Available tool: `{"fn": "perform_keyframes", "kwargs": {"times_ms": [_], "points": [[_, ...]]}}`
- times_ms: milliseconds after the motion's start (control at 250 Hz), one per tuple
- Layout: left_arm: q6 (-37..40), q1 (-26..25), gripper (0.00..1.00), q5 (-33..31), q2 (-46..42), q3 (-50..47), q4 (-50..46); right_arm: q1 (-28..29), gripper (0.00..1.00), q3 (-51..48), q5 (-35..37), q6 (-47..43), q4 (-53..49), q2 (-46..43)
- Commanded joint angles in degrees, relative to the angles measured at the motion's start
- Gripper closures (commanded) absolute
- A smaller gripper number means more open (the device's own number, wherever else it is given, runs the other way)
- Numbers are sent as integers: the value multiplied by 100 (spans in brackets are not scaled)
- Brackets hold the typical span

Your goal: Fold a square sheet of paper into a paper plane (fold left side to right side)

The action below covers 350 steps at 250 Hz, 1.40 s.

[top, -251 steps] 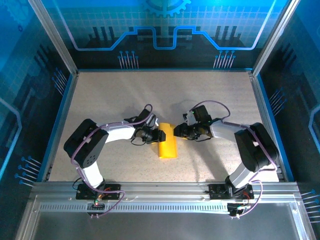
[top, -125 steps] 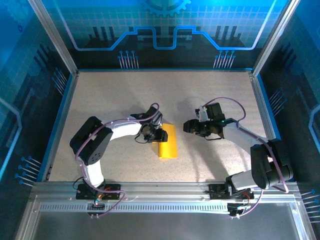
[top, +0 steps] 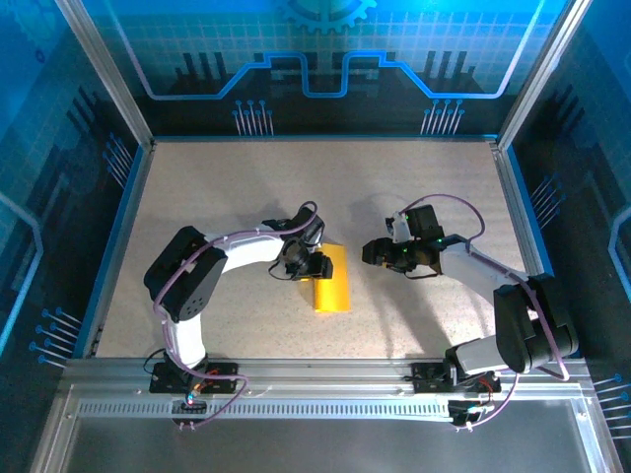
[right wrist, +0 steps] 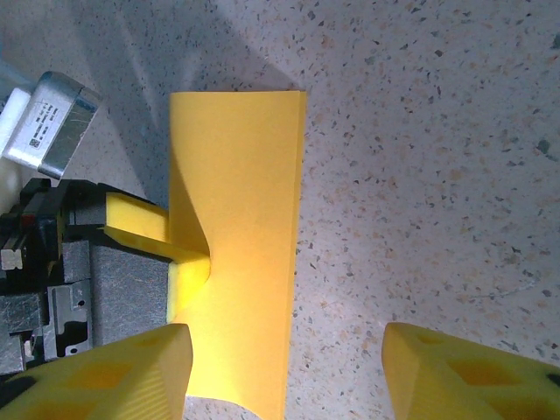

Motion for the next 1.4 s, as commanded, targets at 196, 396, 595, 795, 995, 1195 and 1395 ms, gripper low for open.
{"fn": "perform_keyframes", "kwargs": {"times_ms": [196, 396, 595, 795, 995, 1195, 1395], "points": [[47, -166, 45, -331, 791, -171, 287, -65, 40, -120, 16, -87, -65, -58], [65, -166, 44, -323, 834, -137, 279, -66, 40, -129, 21, -96, -72, -59], [97, -166, 44, -357, 803, -152, 257, -67, 40, -146, 18, -93, -57, -34], [114, -166, 44, -357, 779, -180, 263, -54, 40, -161, -22, -77, -16, 2], [113, -166, 44, -370, 767, -188, 255, 64, 43, -132, -152, -36, 104, 183], [123, -166, 45, -408, 753, -197, 243, 501, 63, -11, -504, 226, 627, 820], [88, -166, 45, -407, 761, -204, 261, 847, 74, 138, -660, 475, 1094, 1400]]}}
